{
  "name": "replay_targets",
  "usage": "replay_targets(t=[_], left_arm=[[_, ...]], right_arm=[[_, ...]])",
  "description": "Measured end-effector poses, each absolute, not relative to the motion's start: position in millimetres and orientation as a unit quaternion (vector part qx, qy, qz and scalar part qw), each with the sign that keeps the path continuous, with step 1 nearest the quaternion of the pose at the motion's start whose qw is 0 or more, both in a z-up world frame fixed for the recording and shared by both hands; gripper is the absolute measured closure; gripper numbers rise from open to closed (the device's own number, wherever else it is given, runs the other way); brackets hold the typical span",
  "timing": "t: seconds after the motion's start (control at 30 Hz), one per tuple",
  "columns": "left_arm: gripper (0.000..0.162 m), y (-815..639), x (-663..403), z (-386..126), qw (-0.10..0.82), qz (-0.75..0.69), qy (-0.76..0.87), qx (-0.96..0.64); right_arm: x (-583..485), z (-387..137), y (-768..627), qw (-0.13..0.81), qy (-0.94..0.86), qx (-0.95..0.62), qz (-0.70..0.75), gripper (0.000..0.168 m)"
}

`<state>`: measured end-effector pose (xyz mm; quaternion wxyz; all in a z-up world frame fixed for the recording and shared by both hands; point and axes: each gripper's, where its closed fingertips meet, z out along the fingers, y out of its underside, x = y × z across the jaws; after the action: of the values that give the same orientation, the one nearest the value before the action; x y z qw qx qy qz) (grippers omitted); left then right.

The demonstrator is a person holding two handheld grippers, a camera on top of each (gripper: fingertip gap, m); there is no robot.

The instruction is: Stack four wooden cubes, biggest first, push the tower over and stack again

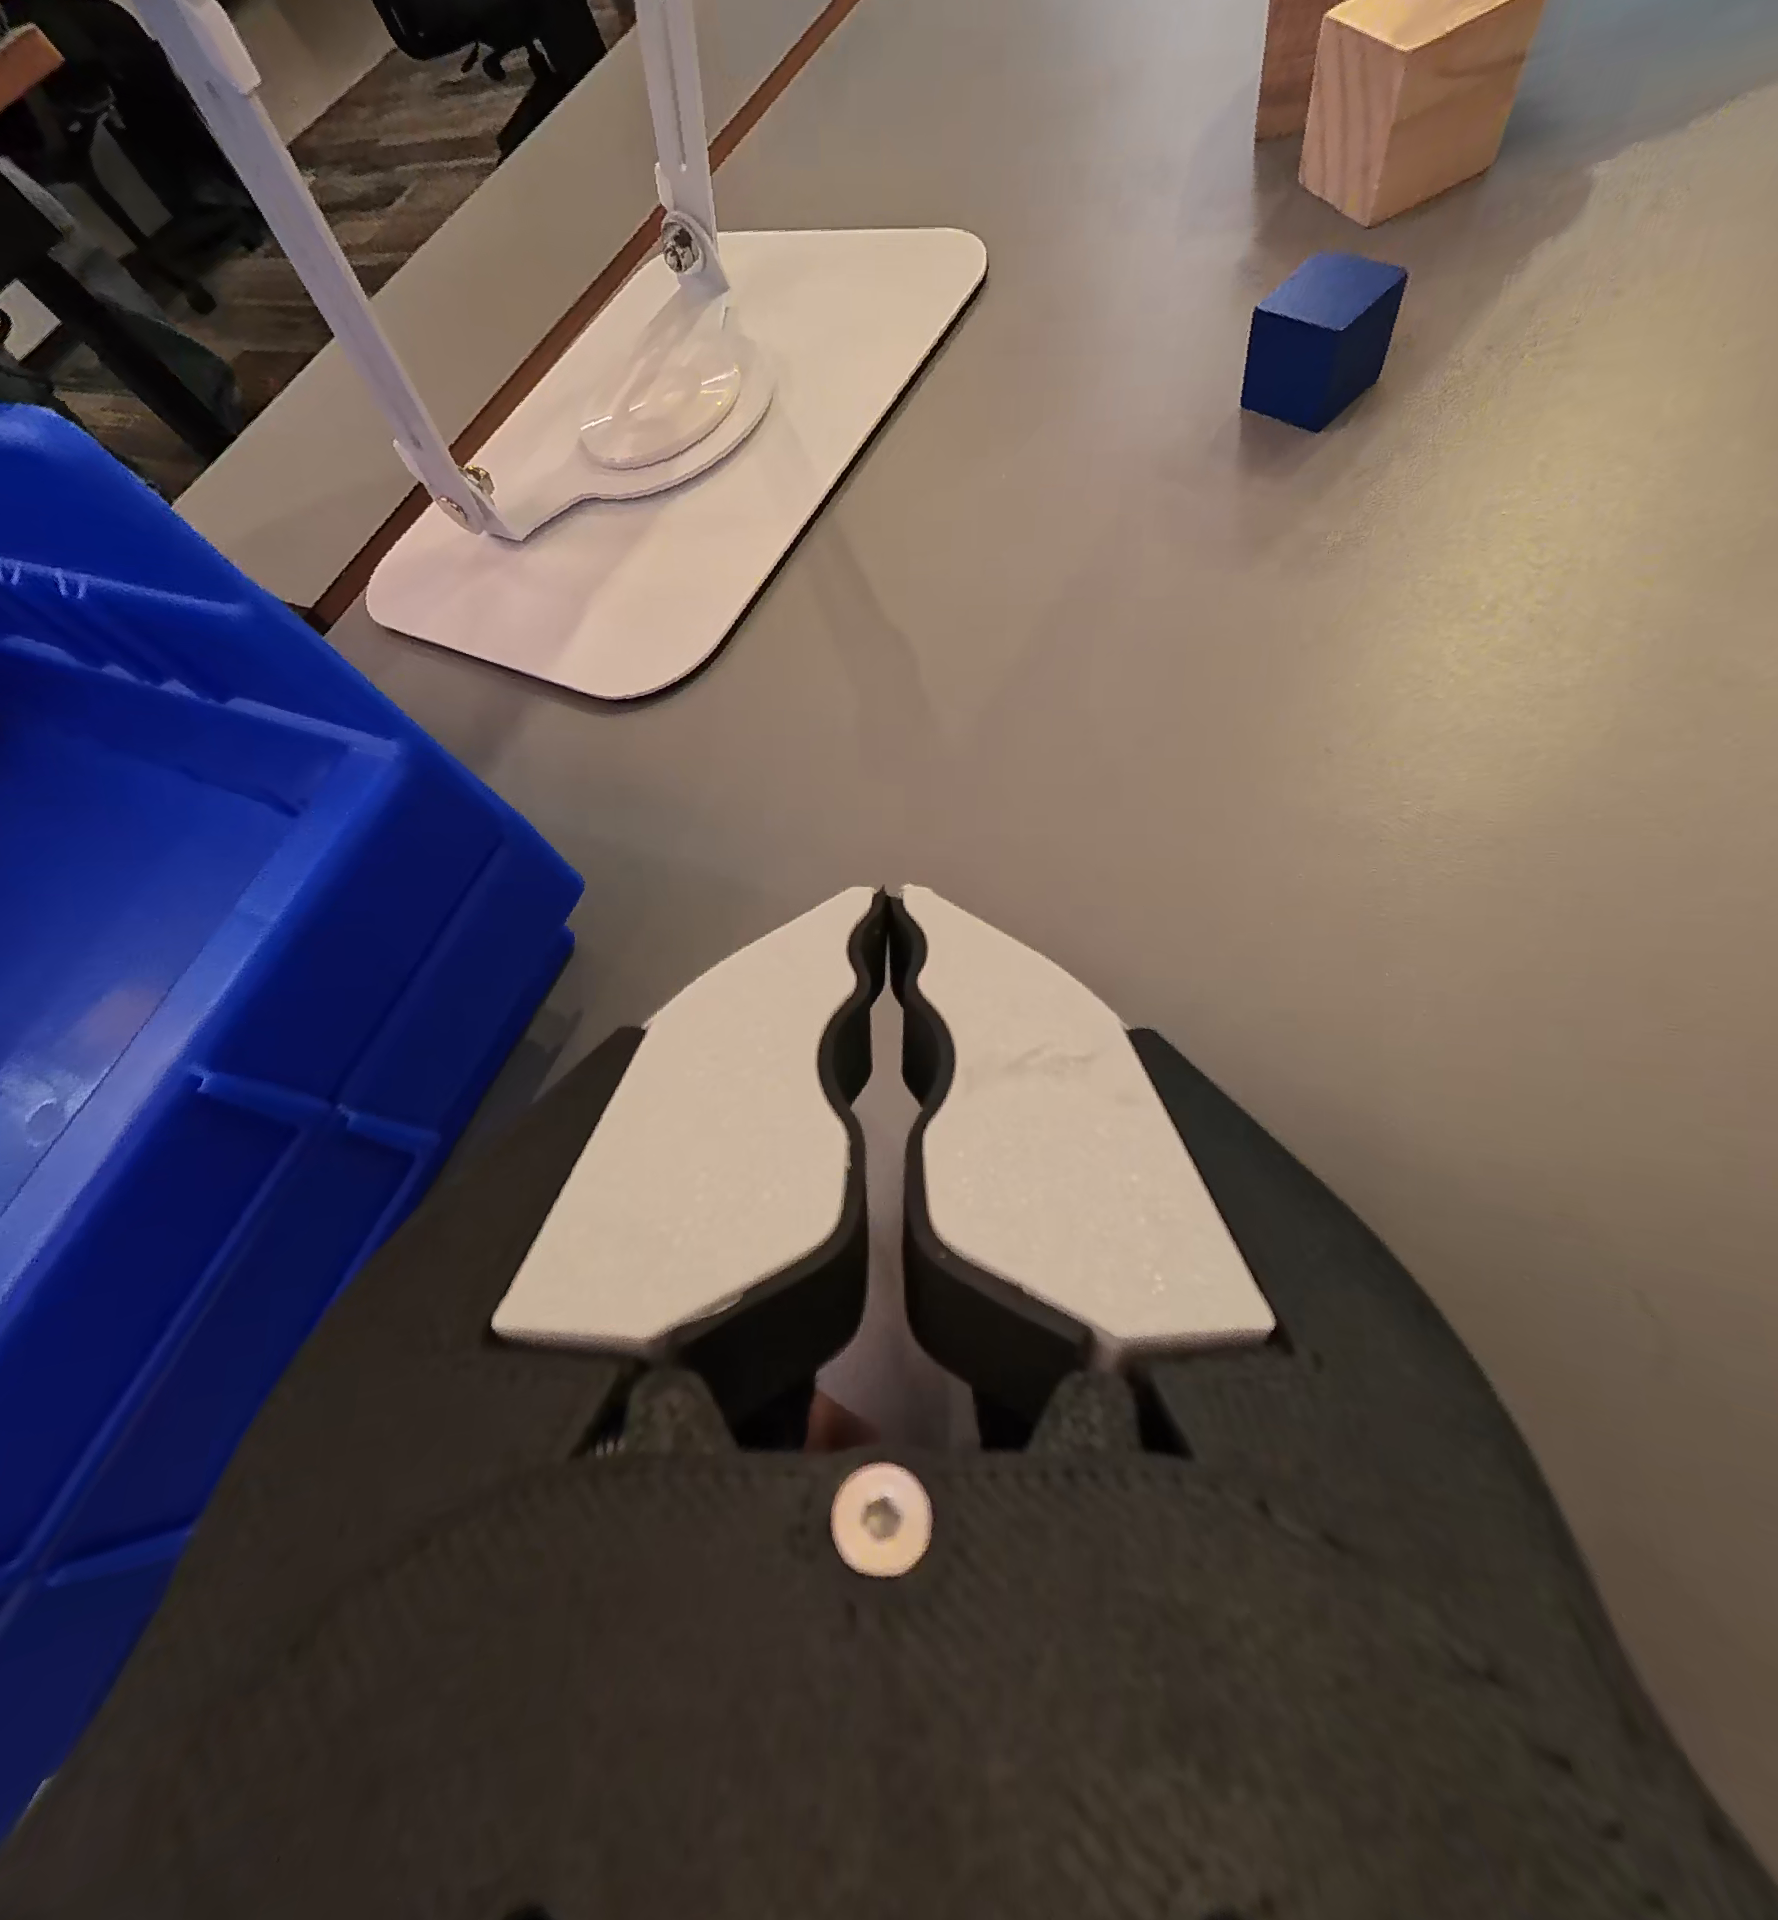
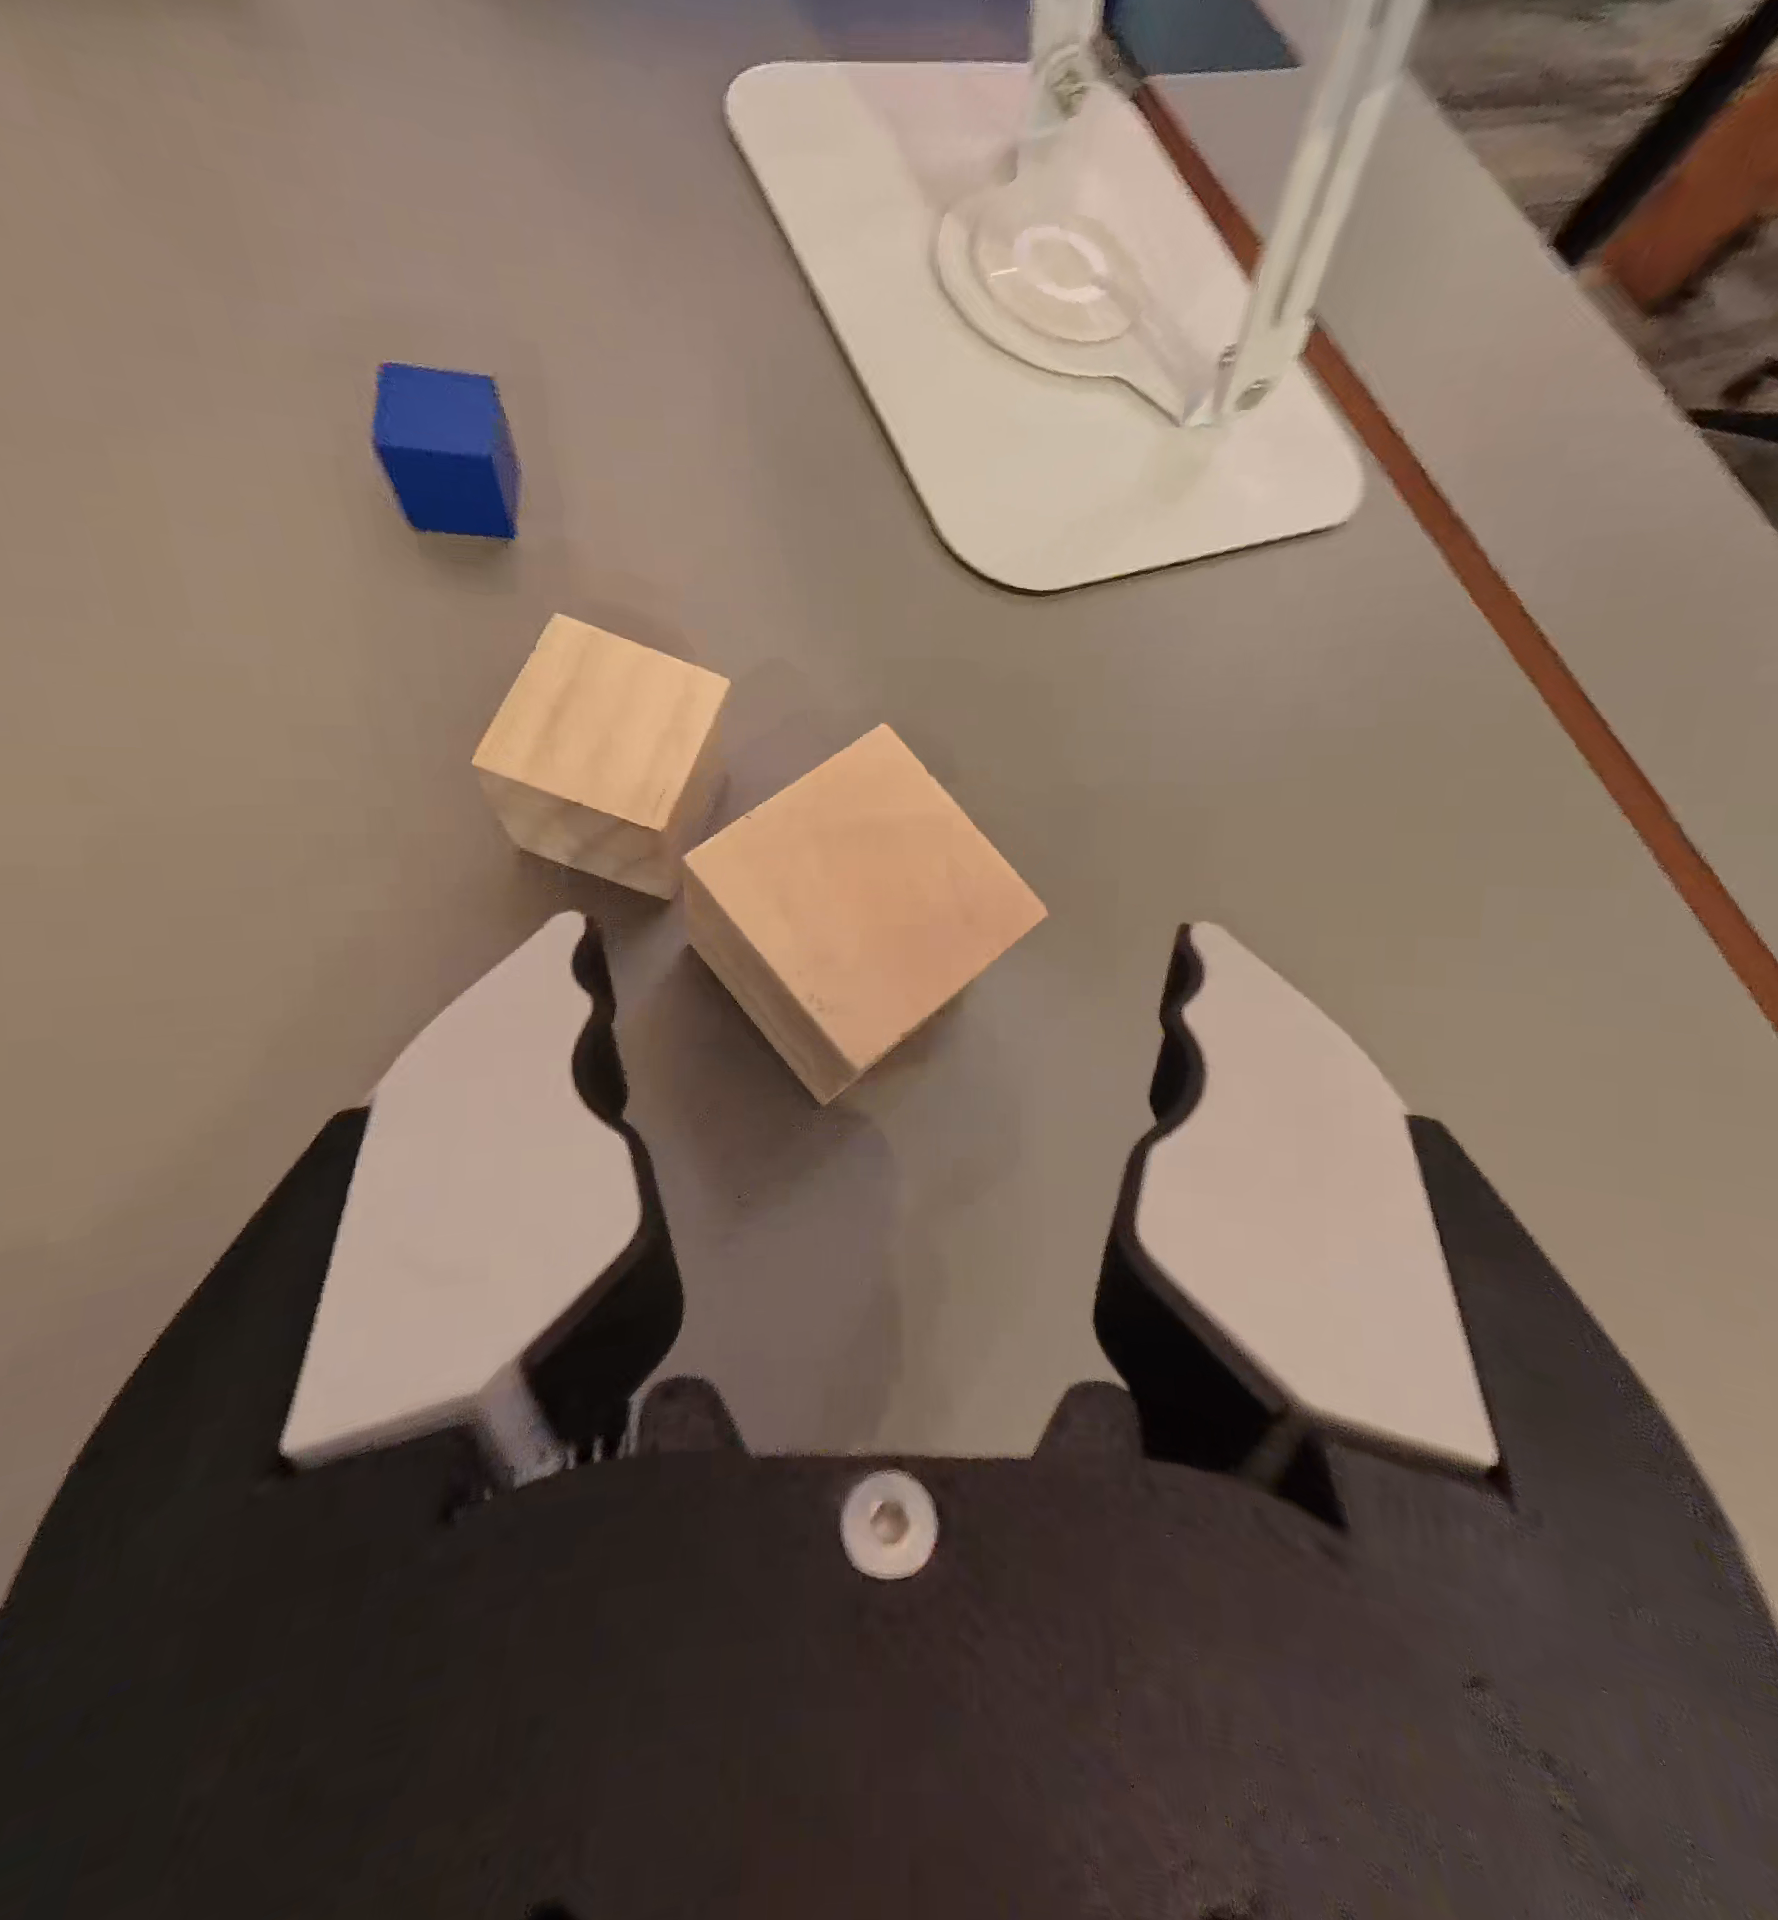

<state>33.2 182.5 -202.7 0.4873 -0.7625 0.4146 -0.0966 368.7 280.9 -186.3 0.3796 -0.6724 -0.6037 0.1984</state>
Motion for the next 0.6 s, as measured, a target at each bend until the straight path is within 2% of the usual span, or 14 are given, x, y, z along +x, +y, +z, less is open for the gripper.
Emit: replay_targets(t=[0.07, 0.1, 0.17, 0.23, 0.33, 0.5, 0.6], left_arm=[[0.162, 183, 33, -203, 0.488, -0.096, 0.414, -0.763], [0.162, 183, 33, -203, 0.488, -0.096, 0.414, -0.763], [0.162, 183, 32, -203, 0.487, -0.095, 0.414, -0.763], [0.162, 182, 31, -202, 0.488, -0.095, 0.412, -0.763], [0.162, 183, 29, -202, 0.489, -0.095, 0.41, -0.764], [0.162, 183, 26, -201, 0.489, -0.098, 0.407, -0.765], [0.162, 183, 24, -199, 0.492, -0.099, 0.404, -0.765]], right_arm=[[366, -196, 287, 0.344, -0.629, -0.664, 0.21, 0.061], [365, -202, 288, 0.326, -0.647, -0.655, 0.216, 0.064], [360, -212, 286, 0.297, -0.673, -0.633, 0.241, 0.075], [356, -218, 280, 0.27, -0.686, -0.617, 0.273, 0.098], [352, -212, 281, 0.284, -0.676, -0.614, 0.291, 0.1], [341, -166, 271, 0.353, -0.655, -0.606, 0.281, 0.1], [313, -145, 228, 0.342, -0.682, -0.572, 0.302, 0.1]])
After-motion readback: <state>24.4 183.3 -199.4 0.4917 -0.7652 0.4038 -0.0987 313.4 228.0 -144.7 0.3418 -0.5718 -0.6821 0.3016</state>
